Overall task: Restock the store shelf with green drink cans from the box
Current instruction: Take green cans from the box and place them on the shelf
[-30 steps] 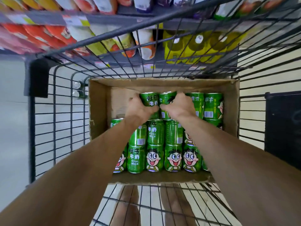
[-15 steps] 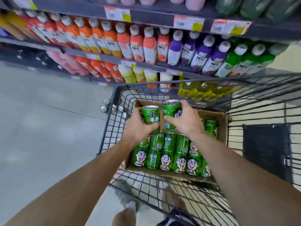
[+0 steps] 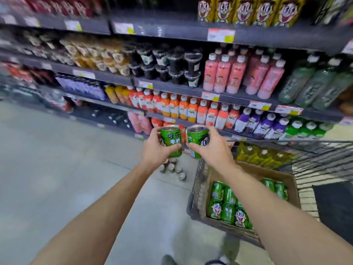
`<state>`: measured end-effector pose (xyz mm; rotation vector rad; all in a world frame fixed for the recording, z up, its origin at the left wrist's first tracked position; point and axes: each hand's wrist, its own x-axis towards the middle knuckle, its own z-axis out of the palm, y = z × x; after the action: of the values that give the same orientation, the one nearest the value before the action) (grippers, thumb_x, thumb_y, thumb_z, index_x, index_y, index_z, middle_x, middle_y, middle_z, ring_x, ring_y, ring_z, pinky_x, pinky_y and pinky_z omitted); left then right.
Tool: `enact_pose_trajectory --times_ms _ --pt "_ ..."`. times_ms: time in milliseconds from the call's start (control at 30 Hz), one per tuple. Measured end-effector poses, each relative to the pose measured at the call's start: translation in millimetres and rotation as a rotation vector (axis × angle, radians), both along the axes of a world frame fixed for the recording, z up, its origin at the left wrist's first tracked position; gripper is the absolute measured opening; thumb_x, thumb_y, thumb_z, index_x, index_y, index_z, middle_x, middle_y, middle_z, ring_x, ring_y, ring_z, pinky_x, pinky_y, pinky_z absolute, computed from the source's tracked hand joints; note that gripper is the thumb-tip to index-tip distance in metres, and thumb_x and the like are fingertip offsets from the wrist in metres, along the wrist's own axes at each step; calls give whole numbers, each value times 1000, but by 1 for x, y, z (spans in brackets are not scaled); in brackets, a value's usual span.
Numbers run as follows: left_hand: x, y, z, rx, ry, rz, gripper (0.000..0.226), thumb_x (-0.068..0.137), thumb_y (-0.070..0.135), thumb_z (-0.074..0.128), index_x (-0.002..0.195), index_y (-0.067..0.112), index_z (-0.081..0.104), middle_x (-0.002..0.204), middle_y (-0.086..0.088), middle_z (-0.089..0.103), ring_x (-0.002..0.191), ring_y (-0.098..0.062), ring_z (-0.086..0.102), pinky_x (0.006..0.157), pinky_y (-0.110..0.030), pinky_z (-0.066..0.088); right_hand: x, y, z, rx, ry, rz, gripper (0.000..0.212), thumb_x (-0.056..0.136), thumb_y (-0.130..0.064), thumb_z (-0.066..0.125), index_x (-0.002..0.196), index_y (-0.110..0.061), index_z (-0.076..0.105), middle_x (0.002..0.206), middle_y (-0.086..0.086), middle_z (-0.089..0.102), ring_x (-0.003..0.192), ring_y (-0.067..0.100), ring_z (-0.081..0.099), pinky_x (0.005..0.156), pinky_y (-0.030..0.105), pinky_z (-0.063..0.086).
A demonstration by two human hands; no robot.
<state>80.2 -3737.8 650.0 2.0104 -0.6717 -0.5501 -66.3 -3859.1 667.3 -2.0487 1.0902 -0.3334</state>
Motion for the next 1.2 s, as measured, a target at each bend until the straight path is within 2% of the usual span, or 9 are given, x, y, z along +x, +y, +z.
enact_pose_trajectory --times_ms 167,367,467,633,800,900,1000,1067,1200 --pt "61 53 53 -113 -88 82 68 59 32 91 115 24 54 100 12 69 88 -1 67 83 -32 58 62 44 60 -102 -98 31 74 77 -50 77 138 -23 43 124 0 64 115 24 59 81 32 47" --pt "112 79 105 -184 -171 84 71 66 34 88 127 24 53 104 12 66 94 -3 65 80 -26 55 117 75 101 -150 -190 33 77 78 -48 77 140 -20 41 121 2 62 110 22 59 80 34 48" --pt "139 76 115 -188 -182 107 75 66 35 87 131 22 52 110 10 65 96 -3 62 79 -19 52 142 73 110 -152 -198 45 81 79 -51 75 144 -23 35 131 2 57 120 22 51 82 31 42" --pt "178 62 116 -210 -164 64 71 65 39 85 128 27 54 107 13 68 94 1 65 87 -34 56 186 58 116 -160 -214 10 75 79 -49 75 140 -24 39 118 2 61 107 21 56 78 34 46" --pt "233 26 119 -190 -199 3 80 65 51 82 134 29 50 118 16 63 106 -3 60 93 -35 52 239 30 111 -161 -210 -20 81 80 -50 75 145 -23 36 133 4 55 122 25 52 89 36 45" --pt "276 -6 122 -165 -233 6 86 63 57 79 137 28 46 122 14 61 110 -5 58 93 -35 53 278 3 111 -193 -260 -40 72 78 -48 76 137 -26 42 128 0 59 121 23 53 90 35 47" --pt "312 -41 131 -181 -276 -12 59 70 41 83 118 33 49 101 28 58 92 11 55 80 -17 49 318 -25 117 -220 -294 -46 64 76 -47 76 129 -31 45 121 -5 60 115 18 54 84 31 46" --pt "334 -61 137 -218 -294 -36 53 73 34 83 114 36 49 97 30 55 89 14 54 75 -10 43 343 -44 126 -239 -308 -61 63 76 -47 77 128 -31 45 119 -5 61 111 18 56 84 33 48" --pt "380 -94 155 -238 -315 -72 58 71 37 83 120 28 54 103 21 64 93 8 60 80 -17 50 382 -74 142 -263 -311 -86 65 76 -46 77 130 -29 46 121 -4 62 113 18 56 82 30 46"
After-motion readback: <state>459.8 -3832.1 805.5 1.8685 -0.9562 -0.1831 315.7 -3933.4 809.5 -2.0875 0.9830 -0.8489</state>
